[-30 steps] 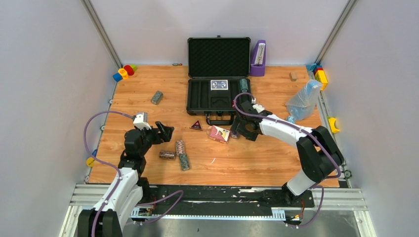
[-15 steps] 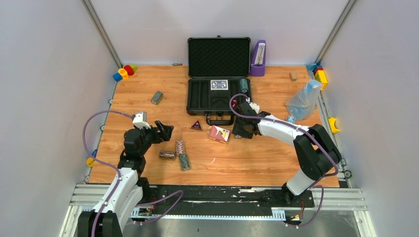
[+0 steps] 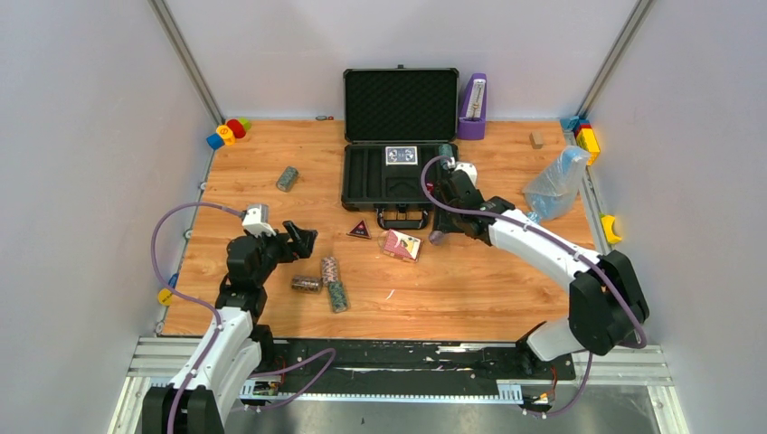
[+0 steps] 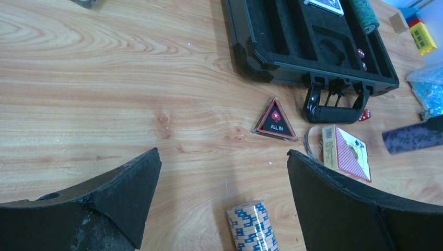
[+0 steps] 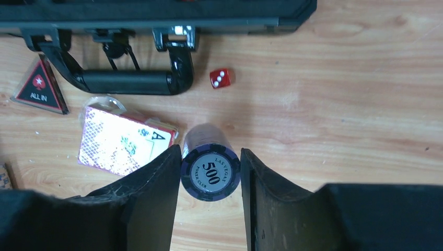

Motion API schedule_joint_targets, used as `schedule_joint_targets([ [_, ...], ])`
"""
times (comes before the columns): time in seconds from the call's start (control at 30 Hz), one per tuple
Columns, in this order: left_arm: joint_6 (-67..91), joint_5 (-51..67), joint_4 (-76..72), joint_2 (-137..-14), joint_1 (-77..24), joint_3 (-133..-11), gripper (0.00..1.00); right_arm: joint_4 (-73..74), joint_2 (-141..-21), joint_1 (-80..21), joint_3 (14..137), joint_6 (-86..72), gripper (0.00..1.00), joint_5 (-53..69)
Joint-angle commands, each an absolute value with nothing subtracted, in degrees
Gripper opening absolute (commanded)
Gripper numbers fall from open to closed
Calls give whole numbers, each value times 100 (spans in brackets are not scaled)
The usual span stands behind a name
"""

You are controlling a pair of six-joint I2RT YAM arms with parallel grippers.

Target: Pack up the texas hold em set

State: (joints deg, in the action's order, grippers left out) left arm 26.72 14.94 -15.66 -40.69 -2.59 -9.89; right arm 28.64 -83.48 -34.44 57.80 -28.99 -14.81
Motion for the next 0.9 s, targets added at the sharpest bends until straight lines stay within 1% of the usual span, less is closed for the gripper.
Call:
schedule_joint_targets([
  [0.0,2713,1560,-1820,-4135,-236,-1166,99,2770,-8399,-3445,6484,-2436,23,-1860],
  [0.13,2740,1617,-1933,-4272,-237,-1169,98,2918,-8562,-3445,6587,-2463,24,-1610],
  [0.4,2742,1692,-1986,-4468,-236,-1238,98,2893,-8503,-3445,6091,-2569,24,-1682],
  [0.57,2746,1691,-1970,-4460,-231,-1236,98,2889,-8401,-3445,5870,-2657,28,-1431],
  [0.7,2733,1680,-1916,-4421,-236,-1235,98,2844,-8349,-3451,5674,-2621,34,-1109],
  [0.73,2733,1675,-1912,-4408,-237,-1234,98,2834,-8335,-3453,5622,-2599,36,-1044],
  [0.77,2733,1671,-1902,-4389,-233,-1231,98,2829,-8310,-3453,5589,-2579,41,-1000],
  [0.8,2733,1671,-1900,-4383,-235,-1228,98,2834,-8292,-3450,5568,-2549,49,-969],
  [0.87,2731,1668,-1901,-4384,-237,-1227,98,2833,-8220,-3443,5540,-2486,77,-875],
])
